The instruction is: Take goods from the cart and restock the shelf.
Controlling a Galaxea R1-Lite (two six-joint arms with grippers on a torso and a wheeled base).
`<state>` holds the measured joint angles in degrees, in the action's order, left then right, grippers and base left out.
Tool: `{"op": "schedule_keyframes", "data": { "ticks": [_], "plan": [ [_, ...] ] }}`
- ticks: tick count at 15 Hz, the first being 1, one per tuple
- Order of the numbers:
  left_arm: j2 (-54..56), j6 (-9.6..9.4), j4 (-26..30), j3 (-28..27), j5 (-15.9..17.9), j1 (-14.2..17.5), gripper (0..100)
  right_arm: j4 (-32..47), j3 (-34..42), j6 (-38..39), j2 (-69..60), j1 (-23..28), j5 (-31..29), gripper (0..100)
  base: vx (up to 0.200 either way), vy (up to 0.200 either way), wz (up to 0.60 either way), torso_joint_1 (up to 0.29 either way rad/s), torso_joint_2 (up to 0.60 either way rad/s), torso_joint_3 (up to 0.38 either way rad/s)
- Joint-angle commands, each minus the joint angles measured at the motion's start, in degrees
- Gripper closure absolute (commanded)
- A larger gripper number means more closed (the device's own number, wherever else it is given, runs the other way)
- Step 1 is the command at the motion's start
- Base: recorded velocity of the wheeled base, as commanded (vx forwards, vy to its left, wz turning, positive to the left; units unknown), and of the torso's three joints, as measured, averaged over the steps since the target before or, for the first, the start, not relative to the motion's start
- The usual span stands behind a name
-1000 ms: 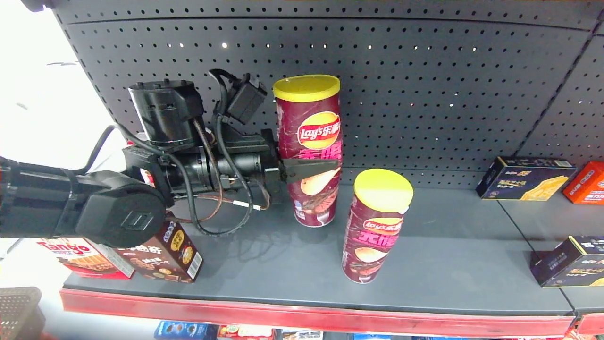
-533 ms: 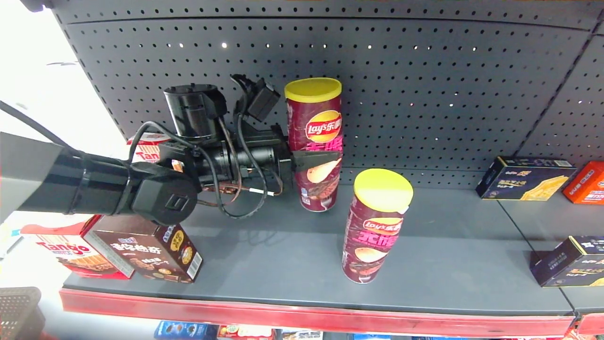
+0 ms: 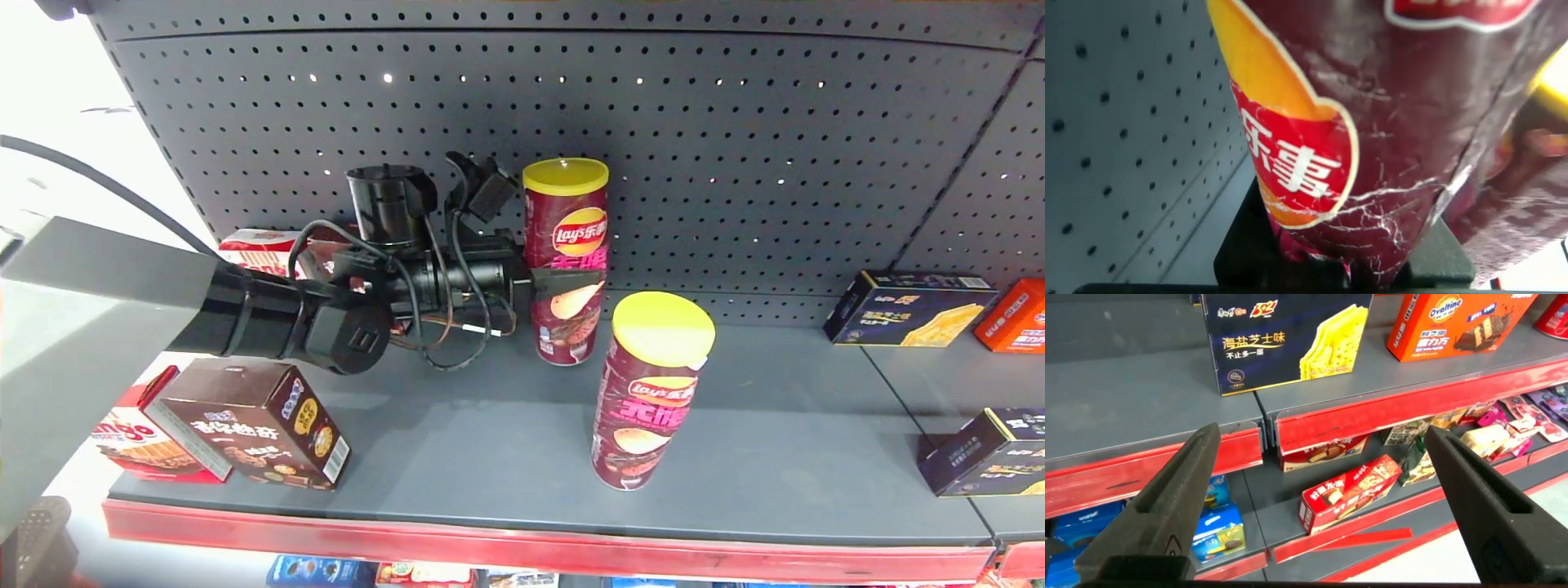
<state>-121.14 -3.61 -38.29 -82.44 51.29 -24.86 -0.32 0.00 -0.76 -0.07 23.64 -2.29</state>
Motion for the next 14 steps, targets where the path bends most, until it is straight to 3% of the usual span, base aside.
{"op": "schedule_keyframes", "data": {
  "ticks": [1, 3, 6, 8, 12, 14],
  "plan": [
    [-1.82, 0.0, 3.05, -3.69, -0.05, 0.07, 100, -0.03, 0.0, -0.04, 0.07, 0.01, 0.01, 0, 0.0, 0.0, 0.0, 0.0, 0.0, 0.0],
    [-2.61, 0.0, 7.62, -8.08, -0.05, 0.25, 100, -0.03, 0.0, -0.04, 0.07, 0.01, 0.01, 0, 0.0, 0.0, 0.0, 0.0, 0.0, 0.0],
    [-3.84, -0.35, 7.88, -9.31, -0.05, 0.34, 100, -0.03, 0.0, -0.04, 0.07, 0.01, 0.01, 0, 0.0, 0.0, 0.0, 0.0, 0.0, 0.0],
    [-4.63, -2.46, 9.81, -10.02, -0.05, 0.42, 100, -0.03, 0.0, -0.04, 0.07, 0.01, 0.01, 0, 0.0, 0.0, 0.0, 0.0, 0.0, 0.0],
    [-5.34, -2.9, 12.89, -13.36, -0.05, 0.42, 100, -0.03, 0.0, -0.04, 0.07, 0.01, 0.01, 0, 0.0, 0.0, 0.0, 0.0, 0.0, 0.0],
    [-5.95, -5.36, 12.98, -13.36, -0.05, 0.25, 100, -0.03, 0.0, -0.04, 0.07, 0.01, 0.01, 0, 0.0, 0.0, 0.0, 0.0, 0.0, 0.0]
  ]
}}
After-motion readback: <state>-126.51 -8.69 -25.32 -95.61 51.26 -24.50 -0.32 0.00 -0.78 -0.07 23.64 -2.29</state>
